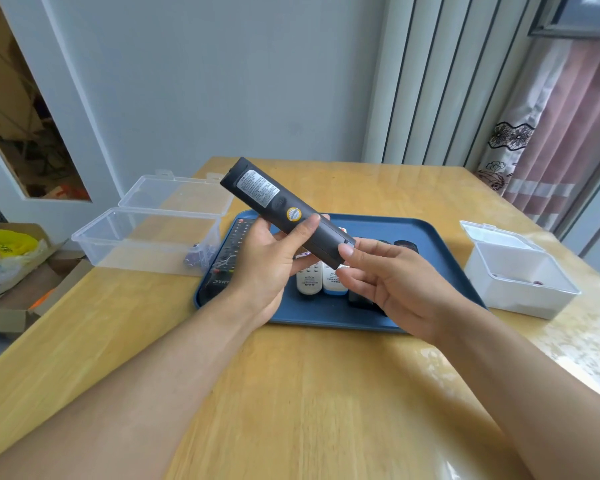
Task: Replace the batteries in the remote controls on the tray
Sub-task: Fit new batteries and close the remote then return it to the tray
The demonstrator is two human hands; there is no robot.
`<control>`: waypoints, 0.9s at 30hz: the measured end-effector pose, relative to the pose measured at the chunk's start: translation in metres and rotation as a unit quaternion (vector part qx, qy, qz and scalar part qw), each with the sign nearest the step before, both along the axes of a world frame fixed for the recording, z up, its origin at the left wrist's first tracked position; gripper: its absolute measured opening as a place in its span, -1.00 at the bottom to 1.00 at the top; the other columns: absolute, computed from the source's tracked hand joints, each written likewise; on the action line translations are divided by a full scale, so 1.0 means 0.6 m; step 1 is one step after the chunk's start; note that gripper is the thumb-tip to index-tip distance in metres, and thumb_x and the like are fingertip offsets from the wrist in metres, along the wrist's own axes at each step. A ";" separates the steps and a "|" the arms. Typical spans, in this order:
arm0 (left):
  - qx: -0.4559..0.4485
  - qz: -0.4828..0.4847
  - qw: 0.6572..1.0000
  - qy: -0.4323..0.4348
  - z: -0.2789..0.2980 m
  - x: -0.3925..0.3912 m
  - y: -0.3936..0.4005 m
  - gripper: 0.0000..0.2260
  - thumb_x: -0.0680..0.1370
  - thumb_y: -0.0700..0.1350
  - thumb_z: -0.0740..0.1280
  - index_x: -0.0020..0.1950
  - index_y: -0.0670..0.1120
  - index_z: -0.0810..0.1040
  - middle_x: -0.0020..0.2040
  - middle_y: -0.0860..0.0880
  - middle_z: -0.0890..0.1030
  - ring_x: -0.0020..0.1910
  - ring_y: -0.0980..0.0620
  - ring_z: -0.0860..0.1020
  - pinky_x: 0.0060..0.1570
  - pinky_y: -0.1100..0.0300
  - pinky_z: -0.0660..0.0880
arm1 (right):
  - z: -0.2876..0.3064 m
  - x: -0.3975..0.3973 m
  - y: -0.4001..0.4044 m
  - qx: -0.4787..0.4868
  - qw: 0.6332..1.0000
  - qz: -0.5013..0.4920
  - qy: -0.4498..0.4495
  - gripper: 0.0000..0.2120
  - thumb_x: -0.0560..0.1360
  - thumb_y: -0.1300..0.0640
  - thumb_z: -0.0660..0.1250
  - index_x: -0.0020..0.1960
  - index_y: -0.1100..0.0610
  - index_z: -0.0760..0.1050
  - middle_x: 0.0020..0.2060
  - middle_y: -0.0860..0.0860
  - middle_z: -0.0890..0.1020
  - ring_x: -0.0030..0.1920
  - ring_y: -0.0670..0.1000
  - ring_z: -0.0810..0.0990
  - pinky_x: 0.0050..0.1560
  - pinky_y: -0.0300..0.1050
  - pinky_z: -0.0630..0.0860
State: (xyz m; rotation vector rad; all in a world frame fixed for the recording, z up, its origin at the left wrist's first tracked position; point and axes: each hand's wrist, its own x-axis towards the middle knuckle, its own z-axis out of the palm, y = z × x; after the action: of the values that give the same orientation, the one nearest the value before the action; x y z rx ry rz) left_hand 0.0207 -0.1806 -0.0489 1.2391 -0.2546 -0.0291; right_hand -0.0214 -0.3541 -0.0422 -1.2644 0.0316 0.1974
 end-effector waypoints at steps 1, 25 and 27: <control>-0.015 -0.008 1.000 0.013 0.004 -0.001 0.000 -0.80 0.65 -0.05 0.31 0.21 -0.12 0.50 0.14 -0.16 0.71 0.13 -0.16 0.69 0.17 -0.08 0.60 | 0.002 -0.001 0.000 0.011 1.000 0.006 0.007 -0.63 0.39 0.15 0.50 0.17 0.24 0.60 -0.04 0.05 0.69 -0.17 -0.04 0.64 0.00 -0.26 0.60; -0.071 0.251 0.963 0.070 0.022 0.041 0.042 -0.56 0.70 -0.16 0.20 0.59 -0.06 0.24 0.37 0.02 0.49 0.38 0.03 0.51 0.41 0.16 0.35 | 0.019 -0.019 0.047 -0.311 0.847 -0.328 -0.280 -0.84 0.39 0.10 0.57 -0.09 -0.02 0.63 -0.21 -0.17 0.71 -0.18 -0.22 0.69 -0.10 -0.29 0.57; -0.009 0.280 0.959 0.053 0.018 0.059 0.067 -0.69 0.67 -0.19 0.18 0.39 0.06 0.41 0.28 0.05 0.56 0.32 0.06 0.54 0.41 0.12 0.39 | 0.009 -0.014 0.055 -0.397 0.790 -0.311 -0.351 -0.81 0.38 0.15 0.57 -0.06 -0.03 0.65 -0.18 -0.19 0.70 -0.14 -0.19 0.67 -0.07 -0.29 0.55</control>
State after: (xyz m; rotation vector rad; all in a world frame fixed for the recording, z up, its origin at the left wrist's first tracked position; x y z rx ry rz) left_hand 0.0563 -0.1401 -0.0384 1.2496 0.1954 0.3944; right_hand -0.0297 -0.3213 -0.0365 -2.0220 -0.1241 -0.9691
